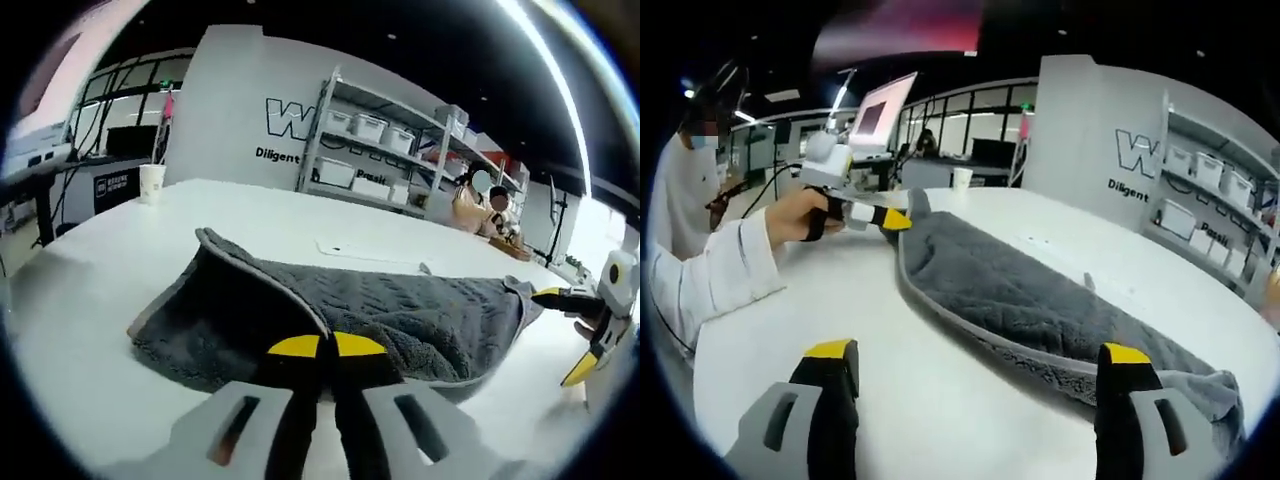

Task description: Open the folded towel by lifting each exposed corner and separating the folded layers until the towel lies flat within the target outline without major curled edges

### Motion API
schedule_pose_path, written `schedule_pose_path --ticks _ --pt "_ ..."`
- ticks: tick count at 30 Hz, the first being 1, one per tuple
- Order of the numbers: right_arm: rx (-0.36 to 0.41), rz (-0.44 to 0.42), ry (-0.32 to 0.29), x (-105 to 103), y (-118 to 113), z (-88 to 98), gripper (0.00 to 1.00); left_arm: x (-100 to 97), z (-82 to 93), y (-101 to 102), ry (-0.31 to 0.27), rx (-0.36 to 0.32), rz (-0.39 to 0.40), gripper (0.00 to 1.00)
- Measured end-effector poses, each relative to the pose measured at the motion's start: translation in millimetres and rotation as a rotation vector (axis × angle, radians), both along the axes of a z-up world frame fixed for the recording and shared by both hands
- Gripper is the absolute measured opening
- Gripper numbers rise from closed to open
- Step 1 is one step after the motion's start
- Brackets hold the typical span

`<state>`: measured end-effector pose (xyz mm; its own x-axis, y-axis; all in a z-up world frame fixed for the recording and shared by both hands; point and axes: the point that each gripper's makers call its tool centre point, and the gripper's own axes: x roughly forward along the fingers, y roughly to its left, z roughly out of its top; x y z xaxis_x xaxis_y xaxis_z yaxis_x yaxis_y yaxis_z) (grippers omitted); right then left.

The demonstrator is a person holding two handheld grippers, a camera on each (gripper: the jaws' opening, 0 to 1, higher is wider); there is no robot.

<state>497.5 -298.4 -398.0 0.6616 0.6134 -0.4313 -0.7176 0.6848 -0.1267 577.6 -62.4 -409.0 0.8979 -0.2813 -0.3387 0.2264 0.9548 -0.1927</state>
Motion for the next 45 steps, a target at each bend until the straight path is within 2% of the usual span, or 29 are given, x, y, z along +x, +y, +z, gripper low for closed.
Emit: schedule_pose_path --ticks 1,6,7,11,14,16,18,20,23,25,30,34,37,39,41,45 --pt "0.007 -0.005 0.001 1.0 -1.4 0.8 0.98 -1.8 0.6 0.0 0.005 0.031 -0.006 0.02" --pt "0.020 -0.013 0.012 3.1 -4.1 -0.7 0.98 -12.1 -2.0 3.2 0.028 0.276 -0.035 0.02" --pt "0.021 -0.013 0.014 3.3 -4.4 -0.8 0.98 -12.9 -1.9 3.8 0.025 0.303 -0.030 0.02" --pt "0.027 -0.010 0.022 2.7 -4.3 -1.3 0.98 -22.2 -4.4 -4.6 0.035 0.298 -0.053 0.02" --pt "0.030 -0.008 0.024 2.1 -3.7 -0.8 0.98 -34.8 -5.7 -0.9 0.038 0.355 -0.060 0.02" --pt "0.033 -0.005 0.028 1.3 -3.4 -1.0 0.98 -41.1 -5.1 2.8 0.043 0.364 -0.058 0.02" --pt "0.037 -0.004 0.029 1.0 -3.3 -0.5 0.98 -45.4 1.7 4.9 0.011 0.340 -0.044 0.02" --pt "0.040 -0.004 0.032 1.1 -3.6 -0.3 0.98 -54.1 -0.7 3.7 0.026 0.341 -0.054 0.02" --pt "0.043 -0.003 0.030 0.3 -4.3 1.2 0.98 -67.9 -7.6 0.8 0.059 0.396 -0.103 0.02" --pt "0.049 0.013 0.011 -1.0 -2.1 5.5 0.99 -73.4 -7.0 -0.5 0.065 0.409 -0.096 0.02" --pt "0.044 0.006 0.007 -1.6 -3.3 6.8 0.99 -87.3 -15.4 -9.0 0.111 0.419 -0.122 0.01" --pt "0.043 0.006 0.018 -1.9 -4.2 4.7 0.98 -97.4 -14.6 -13.5 0.109 0.372 -0.121 0.02" --pt "0.048 0.005 0.020 -2.0 -4.4 4.8 0.98 -106.1 -16.8 -12.8 0.123 0.375 -0.123 0.02" --pt "0.086 0.007 0.018 -1.7 -0.9 8.3 0.99 -110.8 -17.9 -14.1 0.130 0.378 -0.136 0.02" --pt "0.078 0.013 0.031 -3.0 -0.7 5.5 0.99 -117.2 -18.1 -17.4 0.138 0.352 -0.155 0.02" --pt "0.057 0.009 0.031 -2.6 -2.4 2.7 0.99 -127.8 -22.2 -19.0 0.158 0.370 -0.165 0.02"
